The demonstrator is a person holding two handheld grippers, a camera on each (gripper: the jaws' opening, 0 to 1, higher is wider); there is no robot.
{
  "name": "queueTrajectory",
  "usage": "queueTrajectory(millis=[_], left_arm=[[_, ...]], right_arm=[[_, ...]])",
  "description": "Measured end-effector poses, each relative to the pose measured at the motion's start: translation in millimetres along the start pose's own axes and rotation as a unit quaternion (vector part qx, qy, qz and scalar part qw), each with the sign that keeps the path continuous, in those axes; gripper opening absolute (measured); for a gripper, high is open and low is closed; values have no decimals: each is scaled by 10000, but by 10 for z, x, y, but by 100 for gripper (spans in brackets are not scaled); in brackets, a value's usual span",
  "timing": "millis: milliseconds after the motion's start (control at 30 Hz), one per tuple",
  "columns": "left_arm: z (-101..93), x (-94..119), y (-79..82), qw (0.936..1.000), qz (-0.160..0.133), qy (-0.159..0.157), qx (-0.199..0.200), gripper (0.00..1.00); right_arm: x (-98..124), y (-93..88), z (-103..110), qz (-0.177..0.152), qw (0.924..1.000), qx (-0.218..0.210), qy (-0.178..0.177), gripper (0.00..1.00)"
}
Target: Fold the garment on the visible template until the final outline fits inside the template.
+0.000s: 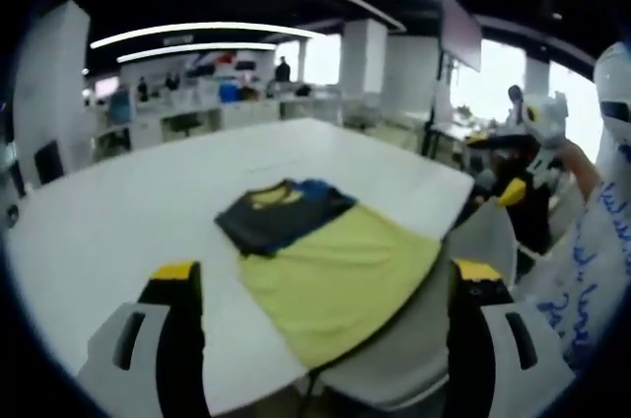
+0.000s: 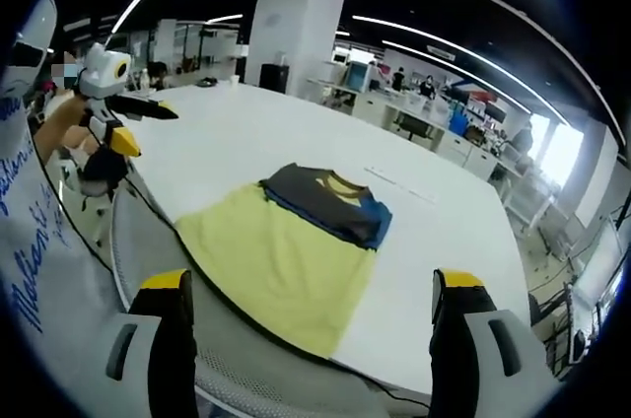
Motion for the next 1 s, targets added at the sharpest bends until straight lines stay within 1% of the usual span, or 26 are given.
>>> queueTrajectory(millis=[33, 67, 133, 200, 300, 467, 567, 600, 667, 733, 800, 867, 933, 967, 1000], left_arm=[[-6, -2, 3, 10000, -4, 19, 13, 100], [-25, -10, 6, 9999, 28, 75, 126, 100], [-75, -28, 16, 9997, 53, 146, 177, 100], [-116, -62, 10, 9994, 144, 181, 240, 100], [-165, -110, -13, 9987, 293, 259, 314, 100], [-214, -178, -99, 9967, 485, 385, 522, 100], [-204, -225, -179, 9945, 667, 499, 639, 99], [-201, -253, -231, 9930, 819, 496, 695, 99], [-206, -300, -288, 9921, 962, 421, 682, 96], [-205, -356, -340, 9907, 1015, 377, 818, 95], [-213, -402, -389, 9897, 1060, 289, 917, 91], [-219, -449, -454, 9863, 1183, 176, 1133, 88], [-199, -486, -497, 9856, 1202, 186, 1173, 87], [-193, -496, -526, 9839, 1284, 196, 1228, 86], [-182, -512, -557, 9837, 1326, 183, 1202, 84]], right_arm=[[-12, -20, -41, 14, 10000, -14, 92, 100], [-16, -33, -72, 42, 9999, -14, 127, 100], [-8, -47, -131, 37, 9998, 76, 157, 100], [-14, -67, -190, 4, 9996, 81, 278, 100], [-29, -99, -259, 25, 9993, 130, 342, 100], [-113, -198, -425, 141, 9986, 191, 470, 100], [-179, -244, -460, 158, 9977, 200, 624, 100], [-206, -266, -469, 130, 9974, 163, 687, 100], [-276, -334, -485, 176, 9968, 28, 781, 100], [-332, -399, -485, 274, 9965, 44, 784, 100], [-367, -464, -468, 393, 9958, 61, 830, 99], [-393, -507, -458, 413, 9952, 18, 890, 97], [-419, -543, -449, 421, 9947, -76, 938, 97], [-429, -554, -448, 429, 9947, -84, 931, 97], [-447, -574, -450, 449, 9949, -91, 903, 96]])
Point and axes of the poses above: the point that each gripper's makers call its tool centre point, and the gripper's own axes: x roughly backward along the fingers, z roughly to its left, y roughly out of its top, the point moved 8 cm from there along x, roughly backward along the fingers, and after that the axes turned 14 degrees about z, right-handed, at the moved point
